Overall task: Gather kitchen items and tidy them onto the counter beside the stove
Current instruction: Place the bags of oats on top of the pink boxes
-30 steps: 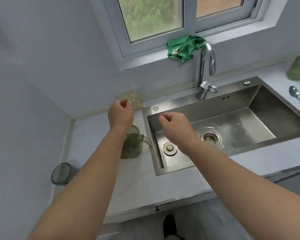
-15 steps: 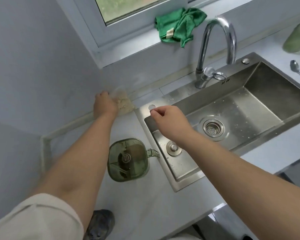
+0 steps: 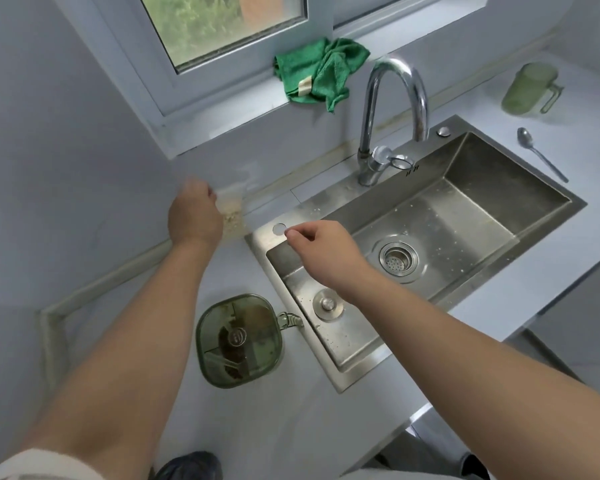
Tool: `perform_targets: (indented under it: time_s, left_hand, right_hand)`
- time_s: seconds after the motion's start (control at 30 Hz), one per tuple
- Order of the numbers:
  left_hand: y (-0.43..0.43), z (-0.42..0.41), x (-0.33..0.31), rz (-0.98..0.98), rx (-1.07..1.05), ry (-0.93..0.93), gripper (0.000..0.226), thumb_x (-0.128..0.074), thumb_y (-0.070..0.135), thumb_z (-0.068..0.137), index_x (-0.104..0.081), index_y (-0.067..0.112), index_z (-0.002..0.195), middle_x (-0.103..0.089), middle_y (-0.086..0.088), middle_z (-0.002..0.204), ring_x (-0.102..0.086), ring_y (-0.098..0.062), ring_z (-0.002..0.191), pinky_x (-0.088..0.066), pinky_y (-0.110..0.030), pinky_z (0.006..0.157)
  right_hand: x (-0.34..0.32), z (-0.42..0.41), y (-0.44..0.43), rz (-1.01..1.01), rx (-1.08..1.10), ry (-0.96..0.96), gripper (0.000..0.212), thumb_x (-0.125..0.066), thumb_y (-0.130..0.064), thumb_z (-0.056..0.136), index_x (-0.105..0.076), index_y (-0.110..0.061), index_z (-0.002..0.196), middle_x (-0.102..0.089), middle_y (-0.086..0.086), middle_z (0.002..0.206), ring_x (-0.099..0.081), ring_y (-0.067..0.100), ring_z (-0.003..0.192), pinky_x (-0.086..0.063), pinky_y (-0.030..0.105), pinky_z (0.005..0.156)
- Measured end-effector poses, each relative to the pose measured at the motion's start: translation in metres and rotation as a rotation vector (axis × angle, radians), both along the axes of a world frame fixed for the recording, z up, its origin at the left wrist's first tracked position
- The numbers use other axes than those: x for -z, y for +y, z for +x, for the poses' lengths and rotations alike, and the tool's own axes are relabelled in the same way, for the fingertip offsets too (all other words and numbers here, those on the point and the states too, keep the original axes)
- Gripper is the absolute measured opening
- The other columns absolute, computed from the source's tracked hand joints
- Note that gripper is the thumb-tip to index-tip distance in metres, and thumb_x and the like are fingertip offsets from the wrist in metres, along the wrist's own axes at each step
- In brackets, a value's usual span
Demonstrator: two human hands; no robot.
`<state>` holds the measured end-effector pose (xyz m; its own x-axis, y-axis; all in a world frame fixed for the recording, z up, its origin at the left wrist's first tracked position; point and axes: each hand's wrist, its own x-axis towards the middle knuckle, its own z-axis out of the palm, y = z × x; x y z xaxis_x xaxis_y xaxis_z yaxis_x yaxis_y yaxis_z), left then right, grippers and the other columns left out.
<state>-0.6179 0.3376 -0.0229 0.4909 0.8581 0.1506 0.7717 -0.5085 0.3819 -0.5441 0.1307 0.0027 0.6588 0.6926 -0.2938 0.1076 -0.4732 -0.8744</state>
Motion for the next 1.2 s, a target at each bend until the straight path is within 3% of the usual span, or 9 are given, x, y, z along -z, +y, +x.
perform_targets:
  time_s: [0.13, 0.23, 0.33, 0.53, 0.63, 0.77, 1.0, 1.1, 1.2]
  left_hand:
    - [-0.048, 0.024, -0.053, 0.152, 0.177, -0.126, 0.014, -0.049, 0.008, 0.096, -0.063, 0.003, 0.097, -0.058, -0.023, 0.106, -0.055, -0.04, 0.095, -0.043, -0.042, 0.079]
    - [-0.095, 0.047, -0.078, 0.147, 0.279, -0.122, 0.017, -0.049, 0.009, 0.097, -0.064, 0.003, 0.102, -0.059, -0.023, 0.109, -0.055, -0.041, 0.1, -0.044, -0.044, 0.083]
    - [-0.138, 0.076, -0.082, 0.076, 0.371, -0.129, 0.013, -0.048, 0.011, 0.098, -0.06, 0.007, 0.1, -0.056, -0.018, 0.105, -0.052, -0.037, 0.097, -0.038, -0.04, 0.077]
    - [-0.231, 0.133, -0.069, -0.012, 0.67, 0.099, 0.016, -0.052, 0.0, 0.086, -0.063, 0.008, 0.079, -0.051, -0.008, 0.089, -0.055, -0.035, 0.087, -0.039, -0.036, 0.067]
    - [-0.276, 0.163, -0.067, -0.084, 0.78, 0.157, 0.013, -0.056, 0.007, 0.09, -0.067, 0.011, 0.086, -0.048, -0.005, 0.094, -0.054, -0.031, 0.09, -0.044, -0.036, 0.069]
    - [-0.323, 0.202, -0.075, -0.071, 0.863, 0.101, 0.013, -0.056, 0.014, 0.095, -0.066, 0.01, 0.089, -0.048, -0.004, 0.096, -0.054, -0.03, 0.091, -0.046, -0.039, 0.07]
    - [-0.404, 0.299, -0.085, -0.008, 0.947, -0.068, 0.018, -0.05, 0.015, 0.097, -0.063, 0.006, 0.089, -0.053, -0.007, 0.099, -0.056, -0.03, 0.084, -0.05, -0.043, 0.073]
    - [-0.439, 0.354, -0.076, -0.009, 0.955, -0.085, 0.02, -0.049, 0.021, 0.099, -0.064, 0.008, 0.093, -0.053, -0.005, 0.098, -0.056, -0.028, 0.084, -0.046, -0.038, 0.071]
    - [-0.475, 0.426, -0.059, -0.023, 0.95, -0.142, 0.019, -0.051, 0.022, 0.099, -0.065, 0.012, 0.092, -0.054, -0.003, 0.095, -0.056, -0.025, 0.081, -0.045, -0.037, 0.071]
  right_hand:
    - [-0.006, 0.025, -0.018, 0.036, 0.191, -0.046, 0.031, -0.051, -0.017, 0.096, -0.062, 0.01, 0.104, -0.066, 0.026, 0.106, -0.06, 0.039, 0.098, -0.052, 0.046, 0.085]
    - [-0.009, 0.049, -0.037, 0.075, 0.395, -0.038, 0.027, -0.052, -0.018, 0.094, -0.069, -0.004, 0.11, -0.071, 0.008, 0.098, -0.064, 0.027, 0.092, -0.054, 0.041, 0.088]
    - [-0.012, 0.076, -0.065, 0.094, 0.578, -0.032, 0.033, -0.053, -0.021, 0.096, -0.059, -0.017, 0.128, -0.064, -0.001, 0.115, -0.06, 0.017, 0.104, -0.05, 0.036, 0.093]
    - [-0.01, 0.123, -0.15, 0.046, 0.844, -0.043, 0.042, -0.052, -0.022, 0.095, -0.048, -0.021, 0.137, -0.055, -0.003, 0.131, -0.051, 0.009, 0.095, -0.044, 0.03, 0.088]
    - [-0.01, 0.145, -0.195, 0.074, 0.918, -0.046, 0.044, -0.051, -0.021, 0.096, -0.046, -0.02, 0.14, -0.051, -0.004, 0.128, -0.047, 0.006, 0.087, -0.039, 0.027, 0.083]
    - [-0.017, 0.183, -0.25, 0.126, 1.021, -0.071, 0.04, -0.051, -0.022, 0.096, -0.048, -0.021, 0.136, -0.056, -0.007, 0.115, -0.055, 0.004, 0.082, -0.041, 0.024, 0.074]
    - [-0.019, 0.298, -0.351, 0.216, 1.209, -0.109, 0.039, -0.051, -0.019, 0.095, -0.052, -0.017, 0.134, -0.057, 0.004, 0.134, -0.057, 0.02, 0.118, -0.045, 0.029, 0.088]
    - [-0.01, 0.364, -0.386, 0.254, 1.254, -0.128, 0.04, -0.051, -0.019, 0.094, -0.053, -0.017, 0.133, -0.059, 0.002, 0.13, -0.06, 0.02, 0.109, -0.049, 0.034, 0.092]
    - [0.013, 0.454, -0.423, 0.285, 1.271, -0.121, 0.038, -0.05, -0.017, 0.097, -0.052, -0.016, 0.135, -0.055, -0.002, 0.126, -0.054, 0.011, 0.097, -0.041, 0.026, 0.08]
